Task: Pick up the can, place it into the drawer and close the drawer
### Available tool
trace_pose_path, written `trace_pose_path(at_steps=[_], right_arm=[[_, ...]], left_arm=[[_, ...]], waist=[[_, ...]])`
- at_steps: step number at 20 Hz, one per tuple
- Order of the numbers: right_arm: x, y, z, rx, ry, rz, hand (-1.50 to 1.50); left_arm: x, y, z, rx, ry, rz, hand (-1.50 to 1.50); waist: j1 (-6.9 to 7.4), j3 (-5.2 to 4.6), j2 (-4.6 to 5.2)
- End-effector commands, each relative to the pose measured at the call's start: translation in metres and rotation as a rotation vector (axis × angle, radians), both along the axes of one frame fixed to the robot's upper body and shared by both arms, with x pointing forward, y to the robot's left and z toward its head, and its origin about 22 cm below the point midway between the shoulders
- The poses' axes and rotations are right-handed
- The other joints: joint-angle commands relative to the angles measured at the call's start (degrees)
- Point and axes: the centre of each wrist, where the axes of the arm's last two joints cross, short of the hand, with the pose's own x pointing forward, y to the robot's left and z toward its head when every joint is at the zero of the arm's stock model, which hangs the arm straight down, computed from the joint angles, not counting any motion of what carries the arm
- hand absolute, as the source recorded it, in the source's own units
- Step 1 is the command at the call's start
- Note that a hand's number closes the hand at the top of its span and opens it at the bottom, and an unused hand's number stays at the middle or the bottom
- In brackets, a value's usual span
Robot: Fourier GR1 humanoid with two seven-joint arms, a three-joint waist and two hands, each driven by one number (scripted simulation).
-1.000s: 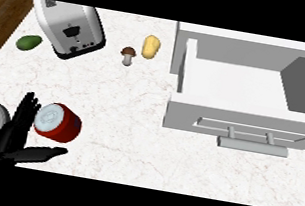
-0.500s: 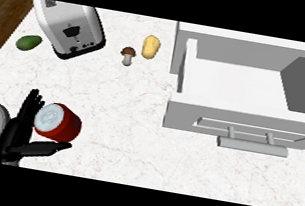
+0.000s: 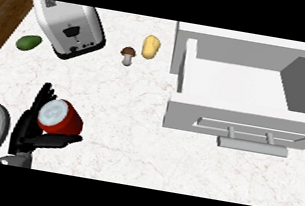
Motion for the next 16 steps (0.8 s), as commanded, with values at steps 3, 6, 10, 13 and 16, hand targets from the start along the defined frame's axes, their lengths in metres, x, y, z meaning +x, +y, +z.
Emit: trace_pose_path(at_steps=[3,6,10,13,16], right_arm=[[-0.006,0.004,0.011,0.019,-0.006,-0.012,-1.50],[0.007,-0.001,-0.005,0.018,-0.004,0.004,-1.50],[-0.009,-0.007,0.004,0.018,-0.011,0.008,-1.50],[-0.001,0.008,0.013,0.017,-0.008,0.003,-1.50],[-0.010,-0.004,0.002,0.019,-0.003,-0.013,-1.50]], left_arm=[[0.008,-0.012,-0.001,-0.004,-0.018,-0.043,-1.50],[0.016,-0.013,0.011,-0.028,-0.032,-0.053,-1.50],[0.029,-0.032,-0.005,-0.030,-0.052,-0.073,1.50],[0.036,-0.037,0.011,-0.080,-0.092,-0.069,1.50],[0.032,-0.022,0.013,-0.097,-0.073,-0.128,1.50]], waist=[[0.01,0.00,-0.01],[0.08,0.01,-0.01],[-0.17,-0.01,0.02],[0.04,0.00,-0.01],[-0.04,0.01,-0.01]])
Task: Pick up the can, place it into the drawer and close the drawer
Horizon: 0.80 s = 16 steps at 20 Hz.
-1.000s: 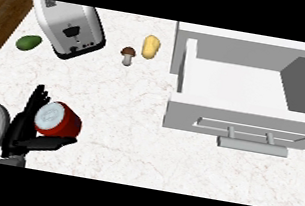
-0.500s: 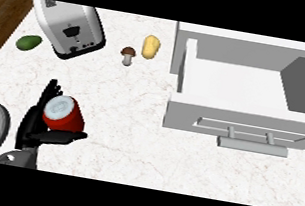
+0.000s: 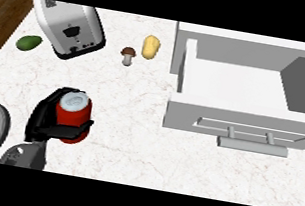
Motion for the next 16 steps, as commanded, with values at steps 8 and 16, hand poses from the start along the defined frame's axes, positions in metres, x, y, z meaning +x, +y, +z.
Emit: trace_pose_path(at_steps=[8,16], right_arm=[[-0.012,0.005,-0.004,0.008,-0.024,0.005,-1.50],[-0.014,-0.002,-0.009,0.017,-0.023,-0.021,-1.50]], left_arm=[[0.017,0.019,0.015,-0.025,-0.064,0.061,1.50],[0.042,-0.027,0.071,-0.030,-0.109,-0.034,1.50]], waist=[[-0.24,-0.07,0.11],[-0.05,-0.03,-0.04]])
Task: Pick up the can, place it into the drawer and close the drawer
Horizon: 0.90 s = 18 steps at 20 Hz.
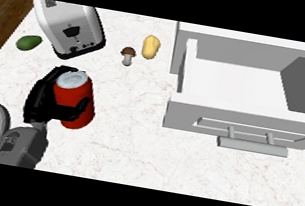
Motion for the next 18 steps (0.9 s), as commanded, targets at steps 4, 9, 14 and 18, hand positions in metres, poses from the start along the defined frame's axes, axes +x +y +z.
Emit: trace_pose_path(at_steps=[4,9,14,18], right_arm=[[0.010,0.003,0.015,0.002,-0.006,-0.017,-1.50],[-0.002,0.007,0.008,-0.006,-0.009,-0.005,-1.50],[0.001,-0.011,0.012,0.001,-0.007,-0.016,-1.50],[-0.012,-0.014,0.022,-0.014,-0.005,-0.013,-1.50]], left_arm=[[0.015,-0.055,0.052,0.015,-0.035,-0.105,1.50],[0.031,-0.066,0.099,0.072,-0.107,-0.119,1.50],[0.045,-0.121,0.132,0.064,-0.100,-0.167,1.50],[0.040,-0.137,0.166,0.080,-0.119,-0.201,1.50]], waist=[[0.24,0.02,-0.07],[-0.10,0.01,-0.03],[-0.33,0.02,0.03],[-0.25,0.01,-0.06]])
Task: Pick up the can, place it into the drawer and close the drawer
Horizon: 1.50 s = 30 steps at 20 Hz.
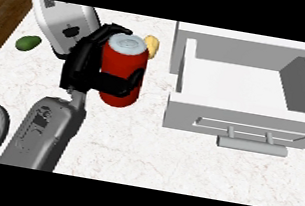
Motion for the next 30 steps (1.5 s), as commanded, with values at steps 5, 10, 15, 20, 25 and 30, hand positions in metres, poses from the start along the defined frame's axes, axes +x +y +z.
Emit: trace_pose_path(at_steps=[5,10,15,20,25,30], right_arm=[[0.001,0.009,-0.007,0.000,-0.011,-0.001,-1.50],[0.005,0.000,-0.007,0.005,-0.005,-0.021,-1.50],[0.000,0.008,-0.017,-0.014,-0.003,0.003,-1.50],[0.009,0.002,0.002,-0.015,0.004,-0.006,-1.50],[0.006,0.008,-0.002,-0.006,0.009,0.005,-1.50],[0.011,0.012,0.002,-0.007,-0.009,0.008,-1.50]], left_arm=[[0.027,-0.061,0.064,0.048,-0.049,-0.035,1.50],[0.027,-0.100,0.089,0.072,-0.066,-0.050,1.50],[0.057,-0.121,0.114,0.083,-0.074,-0.036,1.50],[0.066,-0.142,0.137,0.107,-0.060,-0.035,1.50],[0.072,-0.157,0.154,0.103,-0.035,-0.046,1.50],[0.083,-0.160,0.131,0.144,-0.027,-0.045,1.50]], waist=[[-0.42,0.00,0.13],[-0.63,0.01,0.12],[-1.41,0.02,0.33],[-1.41,0.02,0.38],[-1.50,0.02,0.38],[-2.31,0.03,0.66]])
